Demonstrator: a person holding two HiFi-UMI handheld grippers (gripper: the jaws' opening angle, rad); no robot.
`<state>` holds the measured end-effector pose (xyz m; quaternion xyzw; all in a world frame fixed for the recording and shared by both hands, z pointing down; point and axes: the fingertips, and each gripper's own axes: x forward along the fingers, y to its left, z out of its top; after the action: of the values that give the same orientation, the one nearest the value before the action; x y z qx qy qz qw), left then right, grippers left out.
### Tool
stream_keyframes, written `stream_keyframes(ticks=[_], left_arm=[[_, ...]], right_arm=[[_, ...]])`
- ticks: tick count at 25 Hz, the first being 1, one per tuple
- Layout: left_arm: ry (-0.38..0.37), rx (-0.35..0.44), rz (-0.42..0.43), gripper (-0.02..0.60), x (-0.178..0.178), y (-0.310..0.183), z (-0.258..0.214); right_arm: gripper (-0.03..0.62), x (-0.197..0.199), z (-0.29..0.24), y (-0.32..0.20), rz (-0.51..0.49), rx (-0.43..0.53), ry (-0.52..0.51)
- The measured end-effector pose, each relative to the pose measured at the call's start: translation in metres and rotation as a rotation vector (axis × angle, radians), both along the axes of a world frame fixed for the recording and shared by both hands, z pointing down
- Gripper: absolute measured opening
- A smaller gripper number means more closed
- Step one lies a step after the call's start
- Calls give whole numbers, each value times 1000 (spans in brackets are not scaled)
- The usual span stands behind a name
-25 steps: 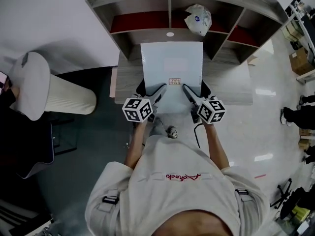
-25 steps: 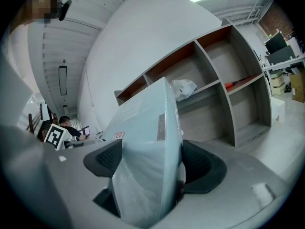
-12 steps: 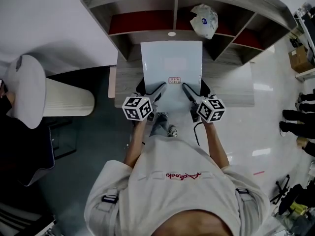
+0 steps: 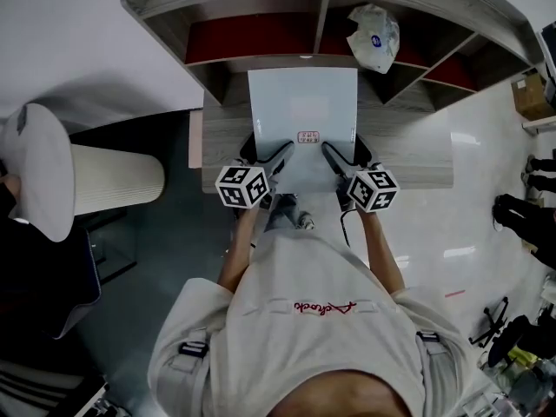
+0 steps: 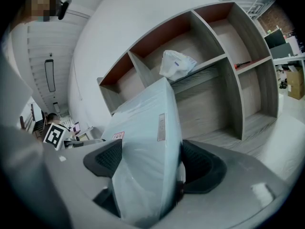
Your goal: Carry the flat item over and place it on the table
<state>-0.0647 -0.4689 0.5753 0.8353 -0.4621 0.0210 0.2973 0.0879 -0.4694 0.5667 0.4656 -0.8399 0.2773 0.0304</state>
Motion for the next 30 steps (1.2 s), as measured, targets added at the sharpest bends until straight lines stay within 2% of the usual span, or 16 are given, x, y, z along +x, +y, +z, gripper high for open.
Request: stream_keyframes(ticks=[9, 30], left_arm=[[8, -105, 10, 468, 0, -6, 46], [2, -264, 29, 468, -2, -12, 117]], right_arm=[[397, -1, 45, -5, 9, -108, 6], [396, -4, 116, -13, 7, -275, 16]])
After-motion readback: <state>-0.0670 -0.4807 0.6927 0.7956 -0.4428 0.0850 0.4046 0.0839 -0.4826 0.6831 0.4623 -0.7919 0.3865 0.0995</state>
